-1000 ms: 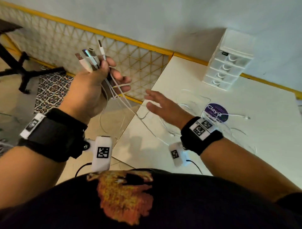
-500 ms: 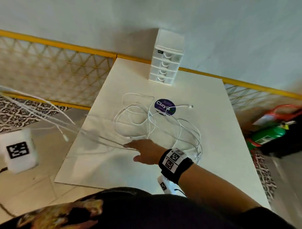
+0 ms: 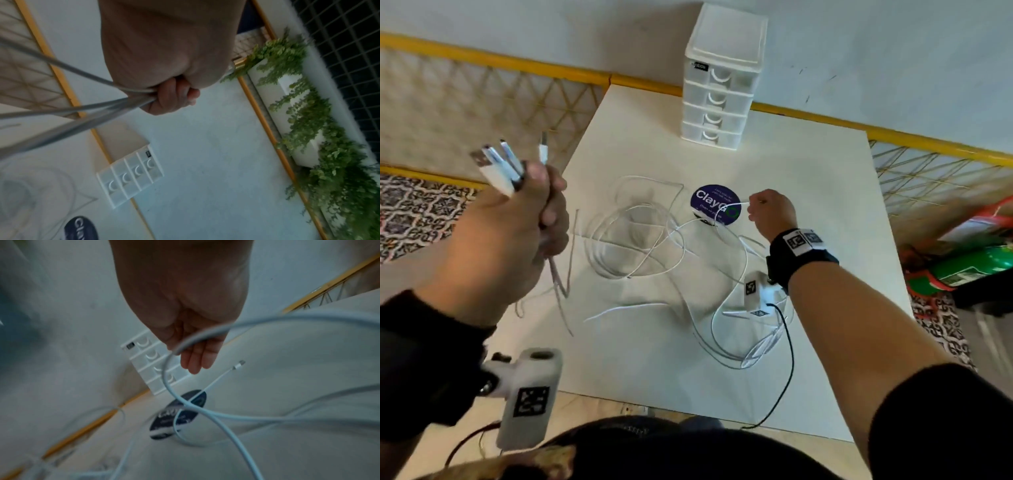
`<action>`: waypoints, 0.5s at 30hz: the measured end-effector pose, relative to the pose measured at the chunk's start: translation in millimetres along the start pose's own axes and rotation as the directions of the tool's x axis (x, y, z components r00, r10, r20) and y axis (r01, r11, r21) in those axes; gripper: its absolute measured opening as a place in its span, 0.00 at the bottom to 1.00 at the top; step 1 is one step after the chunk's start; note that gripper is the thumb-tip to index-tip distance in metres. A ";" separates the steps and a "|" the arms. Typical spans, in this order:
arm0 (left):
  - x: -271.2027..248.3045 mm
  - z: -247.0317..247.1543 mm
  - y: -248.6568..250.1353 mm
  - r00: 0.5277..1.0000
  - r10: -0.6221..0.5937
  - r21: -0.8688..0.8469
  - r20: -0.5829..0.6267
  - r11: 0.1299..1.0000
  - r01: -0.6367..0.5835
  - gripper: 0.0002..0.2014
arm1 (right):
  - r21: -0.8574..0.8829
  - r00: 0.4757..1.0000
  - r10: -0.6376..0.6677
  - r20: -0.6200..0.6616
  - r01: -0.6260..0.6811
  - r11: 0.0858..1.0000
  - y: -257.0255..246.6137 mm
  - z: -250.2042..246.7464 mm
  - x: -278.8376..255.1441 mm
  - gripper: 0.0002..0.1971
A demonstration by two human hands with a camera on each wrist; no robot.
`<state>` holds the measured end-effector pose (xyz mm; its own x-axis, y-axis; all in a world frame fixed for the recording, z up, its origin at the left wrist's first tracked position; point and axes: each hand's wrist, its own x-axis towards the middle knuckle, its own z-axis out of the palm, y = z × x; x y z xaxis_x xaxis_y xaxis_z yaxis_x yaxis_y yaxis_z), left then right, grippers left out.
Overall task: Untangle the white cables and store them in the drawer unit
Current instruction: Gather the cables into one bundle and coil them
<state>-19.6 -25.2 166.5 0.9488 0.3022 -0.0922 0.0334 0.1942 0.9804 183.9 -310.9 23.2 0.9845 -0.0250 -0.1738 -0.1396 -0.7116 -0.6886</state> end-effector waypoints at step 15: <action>-24.4 22.2 -50.7 0.977 -0.169 0.008 -0.131 0.985 0.171 0.12 | -0.560 0.932 0.107 0.346 0.113 0.821 -11.0 78.8 37.2 0.25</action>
<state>-37.5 -63.1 122.9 0.8801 0.3846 -0.2784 0.1978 0.2359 0.9514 213.6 -248.6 -31.2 0.8660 0.1430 -0.4792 0.0564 -0.9801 -0.1906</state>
